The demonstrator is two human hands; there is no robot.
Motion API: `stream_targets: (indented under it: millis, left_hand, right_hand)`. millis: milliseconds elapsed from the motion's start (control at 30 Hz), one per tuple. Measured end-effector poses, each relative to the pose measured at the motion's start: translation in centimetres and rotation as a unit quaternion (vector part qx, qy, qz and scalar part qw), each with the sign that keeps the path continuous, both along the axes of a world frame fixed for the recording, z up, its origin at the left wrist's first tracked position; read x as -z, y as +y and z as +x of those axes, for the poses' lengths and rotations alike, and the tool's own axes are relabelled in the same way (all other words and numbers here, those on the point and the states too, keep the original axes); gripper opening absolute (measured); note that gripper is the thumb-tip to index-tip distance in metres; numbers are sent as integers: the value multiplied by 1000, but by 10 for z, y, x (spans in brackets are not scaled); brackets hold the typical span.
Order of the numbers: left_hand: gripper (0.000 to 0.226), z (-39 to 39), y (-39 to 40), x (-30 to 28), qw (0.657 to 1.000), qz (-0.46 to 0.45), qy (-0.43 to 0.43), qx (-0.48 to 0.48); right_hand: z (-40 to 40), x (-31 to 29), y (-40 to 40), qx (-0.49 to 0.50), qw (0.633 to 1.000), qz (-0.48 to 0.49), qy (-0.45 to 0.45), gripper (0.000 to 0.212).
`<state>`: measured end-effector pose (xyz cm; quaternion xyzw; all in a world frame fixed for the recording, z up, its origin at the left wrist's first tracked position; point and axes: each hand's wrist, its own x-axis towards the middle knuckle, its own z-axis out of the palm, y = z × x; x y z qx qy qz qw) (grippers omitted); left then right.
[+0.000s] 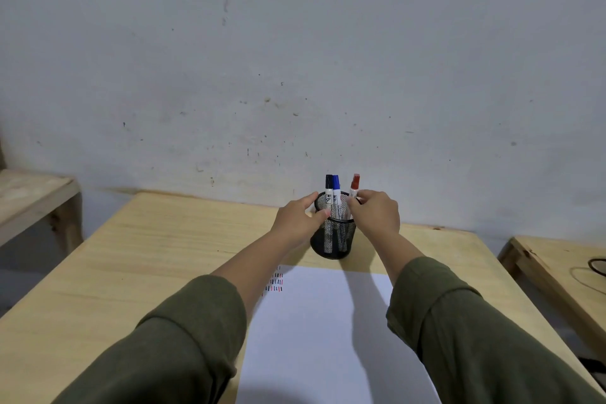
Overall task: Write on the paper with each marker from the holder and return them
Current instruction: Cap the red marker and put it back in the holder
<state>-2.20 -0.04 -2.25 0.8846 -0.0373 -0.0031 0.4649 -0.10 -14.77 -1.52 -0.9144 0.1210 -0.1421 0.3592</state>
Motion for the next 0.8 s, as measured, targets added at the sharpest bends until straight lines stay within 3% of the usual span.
stream_targets:
  millis: [133, 367, 433, 600, 700, 800]
  left_hand:
    - [56, -1, -2, 0, 1000, -11, 3, -3]
    - [49, -4, -2, -2, 1000, -8, -14, 2]
    - [45, -5, -3, -2, 1000, -7, -21, 3]
    - [54, -2, -3, 3, 1000, -18, -9, 0]
    - [56, 0, -3, 4, 1000, -22, -2, 0]
    - [58, 2, -2, 5, 1000, -15, -1, 4]
  right_hand:
    - [-1, 1, 2, -27, 999, 25, -16, 36]
    - [-7, 3, -1, -79, 994, 58, -49, 63]
    - [-8, 1, 0, -100, 992, 16, -80, 69]
    - [-2, -4, 7, -111, 967, -203, -112, 68]
    - [3, -6, 13, -111, 943, -303, -78, 59]
    - [5, -7, 17, -113, 933, -341, -37, 55]
